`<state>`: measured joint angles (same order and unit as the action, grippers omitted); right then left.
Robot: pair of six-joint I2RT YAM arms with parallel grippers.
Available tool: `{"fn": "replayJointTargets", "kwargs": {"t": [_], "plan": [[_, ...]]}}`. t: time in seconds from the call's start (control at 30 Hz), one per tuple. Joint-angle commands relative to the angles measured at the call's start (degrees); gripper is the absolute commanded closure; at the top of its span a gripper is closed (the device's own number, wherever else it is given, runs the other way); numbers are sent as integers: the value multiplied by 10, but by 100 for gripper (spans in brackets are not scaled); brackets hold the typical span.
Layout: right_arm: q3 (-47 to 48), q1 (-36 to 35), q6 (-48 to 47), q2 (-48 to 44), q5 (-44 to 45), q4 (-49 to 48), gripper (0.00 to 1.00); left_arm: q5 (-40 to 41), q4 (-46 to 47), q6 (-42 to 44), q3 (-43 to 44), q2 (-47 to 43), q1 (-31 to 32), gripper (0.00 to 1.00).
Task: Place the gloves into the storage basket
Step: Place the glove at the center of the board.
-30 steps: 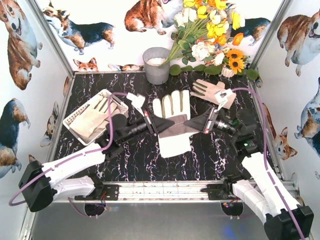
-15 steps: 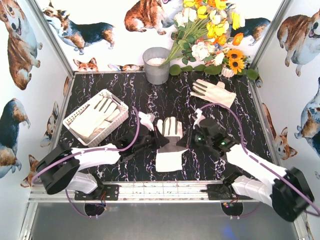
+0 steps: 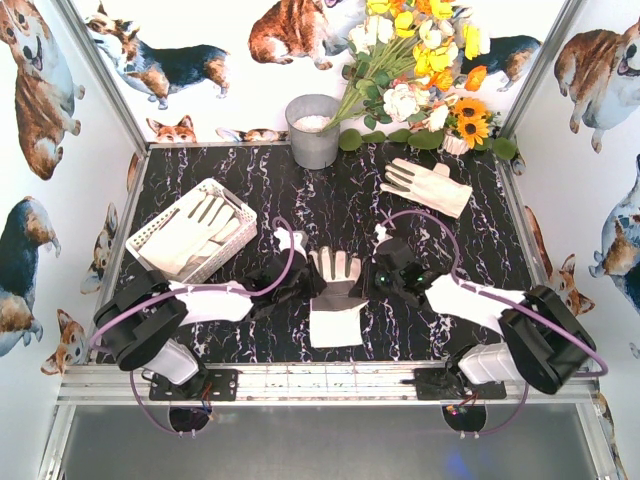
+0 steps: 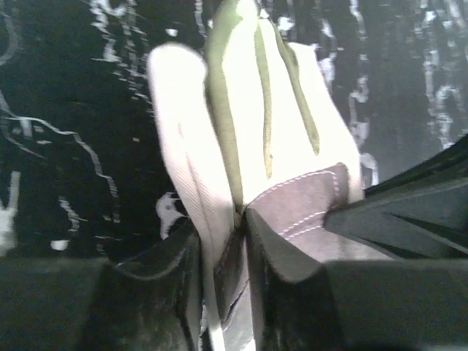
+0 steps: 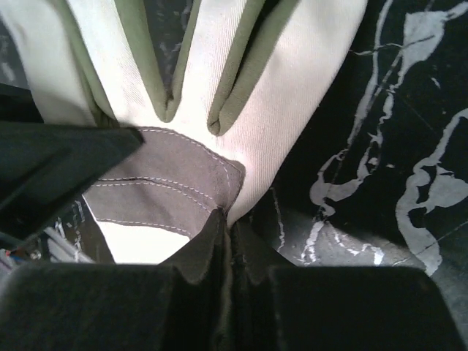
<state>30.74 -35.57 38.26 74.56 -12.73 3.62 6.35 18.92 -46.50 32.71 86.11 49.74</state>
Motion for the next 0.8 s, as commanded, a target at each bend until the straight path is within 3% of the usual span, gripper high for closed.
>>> {"fn": "replayJointTargets", "kwargs": {"t": [0.0, 0.1, 0.3, 0.77], "plan": [[14, -4, 17, 24, 45, -26, 100, 45, -27, 29, 20, 10, -22, 74], [19, -5, 30, 38, 55, -31, 100, 57, -30, 25, 14, 3, -25, 65], [34, -9, 34, 65, 56, -41, 100, 46, -9, 18, 1, 16, -31, 71], [83, -11, 54, 134, 66, -71, 100, -1, 50, 32, -5, 47, -110, 71]]}}
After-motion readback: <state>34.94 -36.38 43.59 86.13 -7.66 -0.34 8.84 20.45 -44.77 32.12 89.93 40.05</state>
